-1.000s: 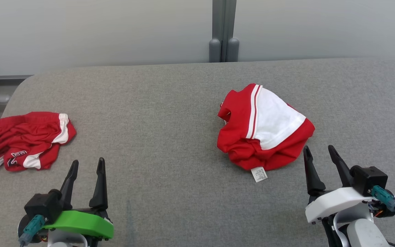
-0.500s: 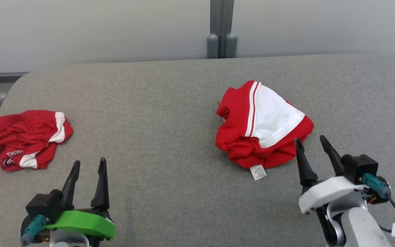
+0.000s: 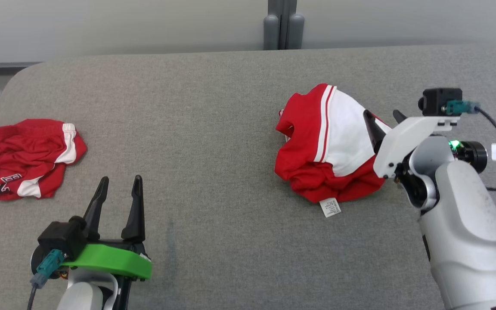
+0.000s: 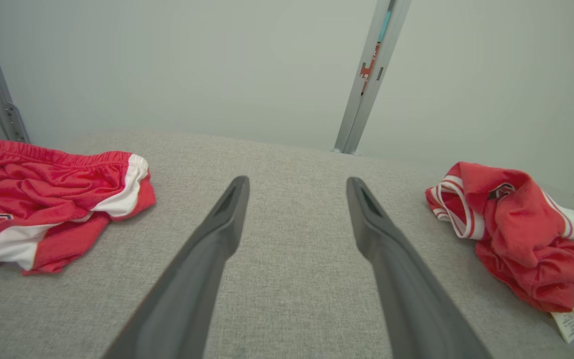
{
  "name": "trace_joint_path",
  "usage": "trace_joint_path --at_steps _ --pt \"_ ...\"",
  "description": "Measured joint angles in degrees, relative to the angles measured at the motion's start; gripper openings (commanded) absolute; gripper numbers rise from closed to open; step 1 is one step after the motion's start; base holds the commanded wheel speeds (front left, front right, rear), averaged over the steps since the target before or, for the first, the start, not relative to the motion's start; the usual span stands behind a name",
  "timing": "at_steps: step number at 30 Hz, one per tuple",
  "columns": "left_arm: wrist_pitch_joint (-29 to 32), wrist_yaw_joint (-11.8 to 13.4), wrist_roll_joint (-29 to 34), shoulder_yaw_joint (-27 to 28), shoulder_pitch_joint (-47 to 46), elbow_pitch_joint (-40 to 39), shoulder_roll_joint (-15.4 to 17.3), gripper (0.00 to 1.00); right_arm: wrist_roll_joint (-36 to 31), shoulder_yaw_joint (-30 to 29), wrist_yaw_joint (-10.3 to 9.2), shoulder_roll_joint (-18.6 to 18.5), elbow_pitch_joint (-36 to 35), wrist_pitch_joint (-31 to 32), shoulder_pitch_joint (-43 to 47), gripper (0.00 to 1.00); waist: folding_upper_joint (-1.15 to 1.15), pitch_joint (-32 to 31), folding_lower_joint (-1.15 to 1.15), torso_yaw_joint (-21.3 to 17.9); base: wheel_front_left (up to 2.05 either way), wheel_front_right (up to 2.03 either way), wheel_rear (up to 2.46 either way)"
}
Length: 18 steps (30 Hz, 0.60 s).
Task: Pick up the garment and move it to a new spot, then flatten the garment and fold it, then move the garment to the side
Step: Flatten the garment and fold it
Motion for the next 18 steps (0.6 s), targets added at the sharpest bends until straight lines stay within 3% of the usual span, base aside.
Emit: trace_joint_path --at_steps 10,18 --pt "0.0 0.0 -0.9 -1.7 -4.6 -3.1 0.9 1.00 1.7 -0.9 -0.01 -4.6 12.0 10.4 -17.2 1.00 0.00 6.5 0.00 2.6 0.00 0.00 0.00" --pt "0.0 0.0 -1.4 -3.0 -6.8 -3.9 0.8 1.00 3.6 -0.2 -0.01 -5.6 18.2 13.5 -24.7 1.00 0.00 11.3 0.00 6.1 0.00 0.00 0.00"
